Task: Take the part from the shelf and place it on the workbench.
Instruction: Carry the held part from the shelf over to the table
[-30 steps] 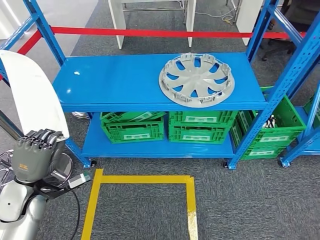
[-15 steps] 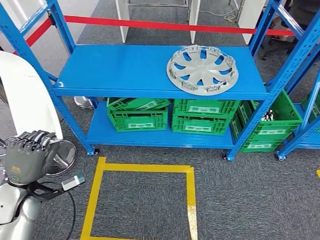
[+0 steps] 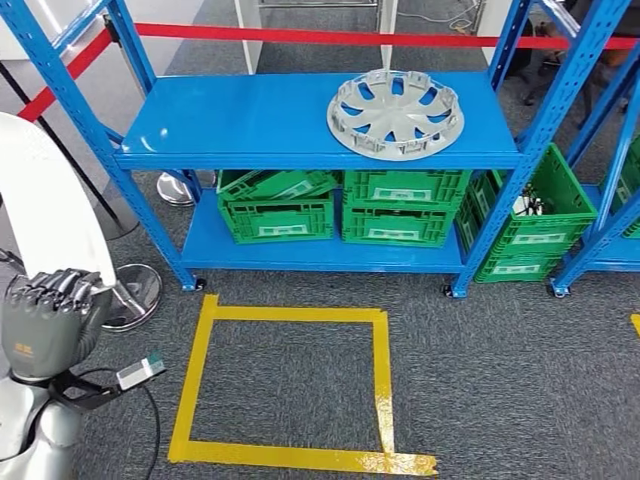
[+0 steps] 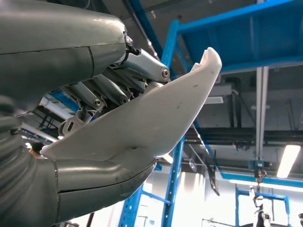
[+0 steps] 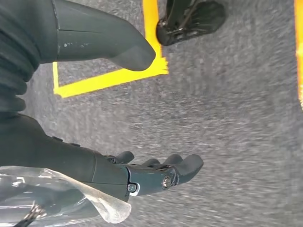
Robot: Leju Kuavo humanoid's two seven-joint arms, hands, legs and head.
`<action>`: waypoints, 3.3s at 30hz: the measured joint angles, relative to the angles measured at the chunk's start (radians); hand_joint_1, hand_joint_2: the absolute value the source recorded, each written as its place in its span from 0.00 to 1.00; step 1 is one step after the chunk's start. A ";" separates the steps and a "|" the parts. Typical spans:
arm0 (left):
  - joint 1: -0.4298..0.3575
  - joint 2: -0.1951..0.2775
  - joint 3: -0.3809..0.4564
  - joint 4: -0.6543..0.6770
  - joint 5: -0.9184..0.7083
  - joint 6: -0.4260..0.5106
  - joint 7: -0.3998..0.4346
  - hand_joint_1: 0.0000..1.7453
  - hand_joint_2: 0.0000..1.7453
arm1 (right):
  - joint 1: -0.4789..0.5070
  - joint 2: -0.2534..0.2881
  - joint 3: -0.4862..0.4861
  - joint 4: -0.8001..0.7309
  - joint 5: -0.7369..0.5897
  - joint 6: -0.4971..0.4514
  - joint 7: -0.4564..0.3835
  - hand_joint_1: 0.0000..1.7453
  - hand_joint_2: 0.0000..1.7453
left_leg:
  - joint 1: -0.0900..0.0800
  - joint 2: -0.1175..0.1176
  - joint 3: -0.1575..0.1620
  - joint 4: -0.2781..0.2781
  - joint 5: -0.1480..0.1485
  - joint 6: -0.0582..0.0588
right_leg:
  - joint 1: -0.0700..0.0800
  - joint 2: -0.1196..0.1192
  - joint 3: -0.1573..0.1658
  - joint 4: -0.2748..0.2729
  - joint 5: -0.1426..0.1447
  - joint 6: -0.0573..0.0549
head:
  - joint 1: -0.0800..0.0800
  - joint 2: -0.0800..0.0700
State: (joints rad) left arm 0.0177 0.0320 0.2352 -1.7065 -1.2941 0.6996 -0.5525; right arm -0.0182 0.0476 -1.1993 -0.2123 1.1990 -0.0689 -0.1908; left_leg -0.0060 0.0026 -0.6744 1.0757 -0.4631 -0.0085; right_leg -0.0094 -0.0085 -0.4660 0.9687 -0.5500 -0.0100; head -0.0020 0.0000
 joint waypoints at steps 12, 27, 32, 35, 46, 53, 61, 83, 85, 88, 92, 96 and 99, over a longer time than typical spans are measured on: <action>0.001 -0.009 0.002 -0.012 0.023 0.000 -0.028 1.00 1.00 | 0.002 0.026 -0.018 -0.008 -0.004 0.004 0.003 0.00 1.00 | -0.006 0.000 0.212 -0.106 -0.061 0.029 | 0.011 -0.006 -0.133 0.034 0.113 0.020 | -0.005 0.000; -0.021 -0.062 0.041 -0.010 0.079 0.000 -0.115 1.00 1.00 | -0.015 0.029 -0.024 -0.008 -0.003 0.012 -0.019 0.00 1.00 | -0.002 0.009 0.002 -0.074 0.123 0.018 | 0.000 0.009 0.049 -0.006 -0.038 0.031 | 0.007 0.000; -0.024 -0.069 0.051 -0.006 0.081 0.000 -0.117 1.00 1.00 | -0.016 0.032 -0.026 -0.007 -0.003 0.015 -0.019 0.00 1.00 | 0.007 0.004 -0.039 0.089 -0.053 -0.011 | -0.001 -0.001 -0.013 0.003 0.022 -0.001 | -0.001 0.000; -0.024 -0.070 0.053 -0.003 0.091 0.000 -0.118 1.00 1.00 | -0.016 0.032 -0.026 -0.006 -0.001 0.016 -0.022 0.00 1.00 | 0.010 0.004 -0.029 0.224 -0.096 -0.015 | 0.001 -0.003 -0.062 0.016 0.058 -0.001 | -0.002 0.000; -0.033 -0.075 0.053 -0.001 0.103 0.000 -0.122 1.00 1.00 | -0.015 0.036 -0.026 -0.004 0.004 0.018 -0.027 0.00 1.00 | 0.003 0.007 0.183 -0.112 -0.028 0.043 | -0.001 0.005 -0.176 0.122 0.043 0.045 | 0.003 0.000; -0.035 -0.078 0.055 0.002 0.106 0.000 -0.124 1.00 1.00 | -0.014 0.036 -0.026 -0.001 0.005 0.021 -0.027 0.00 1.00 | -0.003 0.007 0.115 -0.095 0.015 0.041 | -0.001 0.006 -0.109 0.139 0.007 0.047 | 0.007 0.000; -0.043 -0.075 0.054 0.003 0.116 0.000 -0.124 1.00 1.00 | -0.015 0.040 -0.025 0.000 0.012 0.020 -0.043 0.00 1.00 | 0.000 0.004 0.061 -0.004 -0.028 0.000 | -0.004 0.004 -0.050 0.014 0.051 0.002 | 0.000 0.000; -0.053 -0.057 0.056 0.016 0.109 0.000 -0.124 1.00 1.00 | -0.017 0.048 -0.023 0.008 0.026 0.008 -0.053 0.00 1.00 | 0.001 0.002 0.117 -0.081 0.000 0.008 | -0.007 0.004 -0.091 0.021 0.077 0.029 | -0.004 0.000; -0.054 -0.056 0.056 0.016 0.107 0.000 -0.124 1.00 1.00 | -0.017 0.049 -0.023 0.008 0.027 0.008 -0.053 0.00 1.00 | -0.002 0.001 0.115 -0.077 -0.001 0.014 | -0.010 0.004 -0.091 0.018 0.080 0.036 | -0.004 0.000; -0.058 -0.053 0.055 0.016 0.103 0.000 -0.124 1.00 1.00 | -0.017 0.054 -0.022 0.010 0.028 0.008 -0.054 0.00 1.00 | -0.003 0.004 0.119 -0.091 0.011 0.037 | -0.013 0.003 -0.092 0.011 0.084 0.053 | -0.004 0.000; -0.064 -0.052 0.055 0.017 0.100 0.000 -0.124 1.00 1.00 | -0.016 0.054 -0.022 0.010 0.029 0.007 -0.055 0.00 1.00 | 0.007 0.010 0.121 -0.122 0.035 0.052 | -0.011 0.008 -0.170 0.182 -0.023 0.052 | 0.000 0.000; -0.064 -0.053 0.056 0.020 0.099 0.000 -0.125 1.00 1.00 | -0.014 0.054 -0.022 0.011 0.029 0.007 -0.055 0.00 1.00 | 0.016 0.010 0.107 -0.108 0.036 0.038 | -0.023 0.007 -0.187 0.245 -0.025 0.068 | 0.001 0.000; -0.065 -0.052 0.056 0.022 0.101 0.000 -0.125 1.00 1.00 | -0.018 0.055 -0.022 0.012 0.030 0.005 -0.058 0.00 1.00 | 0.024 0.008 0.090 -0.072 0.024 0.009 | -0.031 0.011 -0.094 0.075 0.038 0.078 | 0.003 0.000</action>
State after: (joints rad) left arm -0.0470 -0.0205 0.2909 -1.6845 -1.1933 0.6997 -0.6771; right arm -0.0361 0.1027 -1.2215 -0.2002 1.2285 -0.0635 -0.2493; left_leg 0.0179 0.0110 -0.5849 1.0037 -0.4394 0.0008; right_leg -0.0402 0.0028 -0.5599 1.0435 -0.5119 0.0680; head 0.0013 0.0000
